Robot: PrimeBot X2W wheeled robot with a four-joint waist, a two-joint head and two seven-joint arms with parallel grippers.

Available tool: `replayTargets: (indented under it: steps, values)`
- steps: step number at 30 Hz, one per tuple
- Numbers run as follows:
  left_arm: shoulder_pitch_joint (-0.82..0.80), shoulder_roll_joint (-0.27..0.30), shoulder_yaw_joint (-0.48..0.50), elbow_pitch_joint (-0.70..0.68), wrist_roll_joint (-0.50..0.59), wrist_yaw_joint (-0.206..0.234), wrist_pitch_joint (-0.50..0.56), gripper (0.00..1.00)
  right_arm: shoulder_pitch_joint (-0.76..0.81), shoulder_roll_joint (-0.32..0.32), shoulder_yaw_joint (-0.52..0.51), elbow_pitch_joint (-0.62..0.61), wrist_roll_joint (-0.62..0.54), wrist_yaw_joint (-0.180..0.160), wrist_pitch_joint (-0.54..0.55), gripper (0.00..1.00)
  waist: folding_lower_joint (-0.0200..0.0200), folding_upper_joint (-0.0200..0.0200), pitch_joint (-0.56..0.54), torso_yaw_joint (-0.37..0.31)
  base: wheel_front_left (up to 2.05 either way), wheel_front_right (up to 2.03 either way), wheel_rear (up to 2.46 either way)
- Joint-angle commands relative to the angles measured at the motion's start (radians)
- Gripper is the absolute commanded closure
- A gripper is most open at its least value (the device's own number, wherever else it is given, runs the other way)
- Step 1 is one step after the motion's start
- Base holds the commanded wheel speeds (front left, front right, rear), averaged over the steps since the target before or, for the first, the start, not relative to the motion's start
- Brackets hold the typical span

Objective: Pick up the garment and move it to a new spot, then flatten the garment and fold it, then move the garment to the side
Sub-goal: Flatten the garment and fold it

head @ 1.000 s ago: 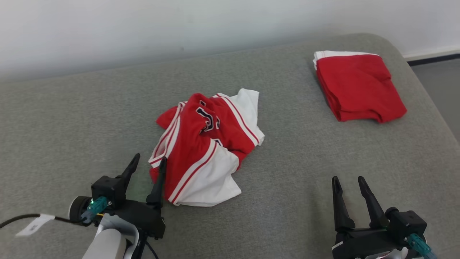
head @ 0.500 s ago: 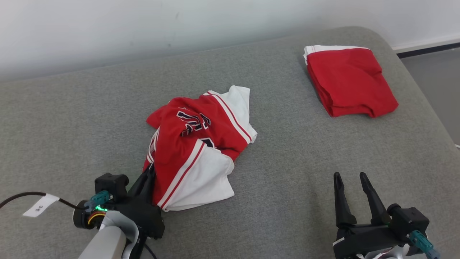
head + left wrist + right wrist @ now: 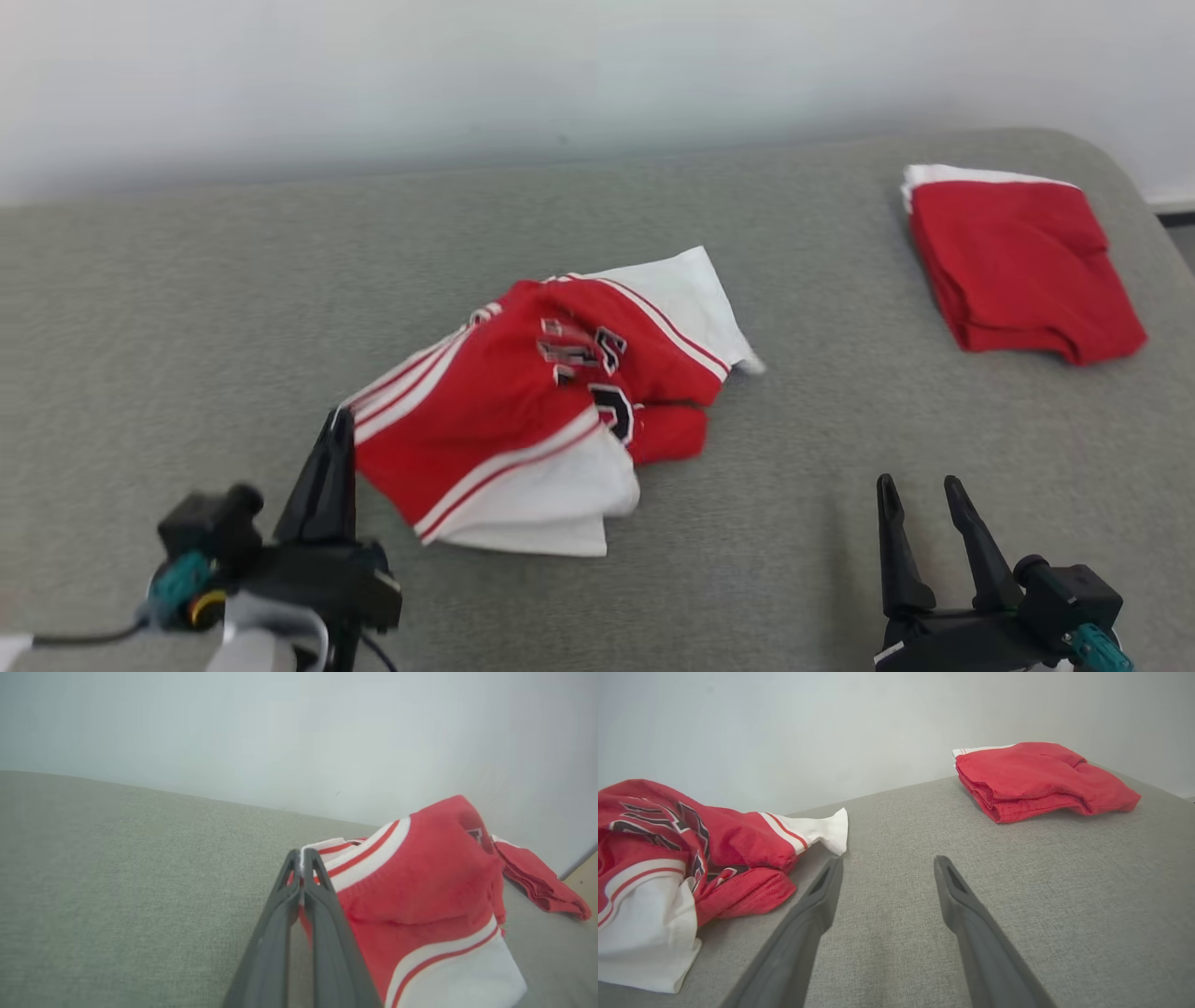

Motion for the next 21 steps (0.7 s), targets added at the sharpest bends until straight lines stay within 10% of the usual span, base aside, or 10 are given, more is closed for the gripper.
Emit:
replayTargets:
  steps: [1,21]
  values:
    - [0.047,-0.011,0.014,-0.028,0.014,0.008,-0.002,1.0,0.018,-0.001,-0.005,0.002,0.003,-0.002,-0.001,0.0,0.0001,-0.0001,-0.03,0.073,0.0,0.0,0.0]
    - [0.121,0.001,0.263,-0.115,0.113,-0.001,-0.002,1.0,-0.008,0.0,0.003,0.014,-0.021,-0.002,-0.001,0.0,0.0001,-0.0001,-0.025,0.089,0.0,0.0,0.0]
